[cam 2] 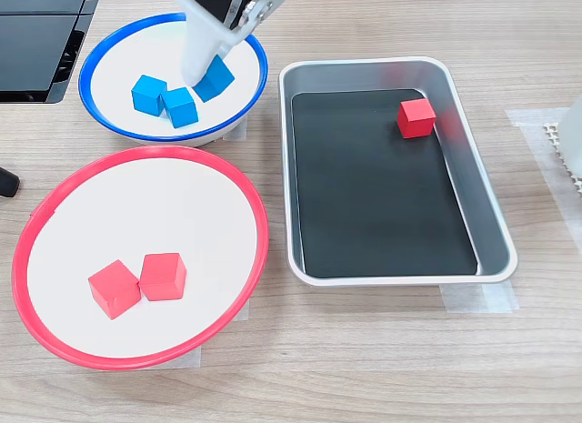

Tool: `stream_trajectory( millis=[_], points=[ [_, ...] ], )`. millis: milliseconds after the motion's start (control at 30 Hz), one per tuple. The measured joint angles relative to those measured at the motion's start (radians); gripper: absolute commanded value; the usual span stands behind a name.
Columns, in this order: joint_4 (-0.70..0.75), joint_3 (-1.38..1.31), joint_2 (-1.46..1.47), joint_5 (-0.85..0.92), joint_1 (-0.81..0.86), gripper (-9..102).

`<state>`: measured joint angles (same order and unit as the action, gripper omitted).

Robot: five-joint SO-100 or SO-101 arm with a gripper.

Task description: Move six blocks tray to matching dishes

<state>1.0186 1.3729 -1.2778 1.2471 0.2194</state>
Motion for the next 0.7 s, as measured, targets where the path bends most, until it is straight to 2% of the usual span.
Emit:
stream_trajectory(
  millis=[67,133,200,367,500,633,667,700],
  points=[
    [-0.018,-0.002,0.014,0.002,0.017,4],
    [-0.026,-0.002,0.017,0.035,0.025,15],
    [-0.021,0.002,0.017,0.069,0.025,21],
    [0.021,0.002,0.015,0.127,0.041,24],
    [0.061,-0.002,0.015,0.152,0.035,18],
    [0.233,-0.002,-0.052,0.314,0.048,15],
    [0.37,-0.002,-0.101,0.442,0.075,14],
    [0.42,0.0,-0.124,0.491,0.089,14]
  ],
)
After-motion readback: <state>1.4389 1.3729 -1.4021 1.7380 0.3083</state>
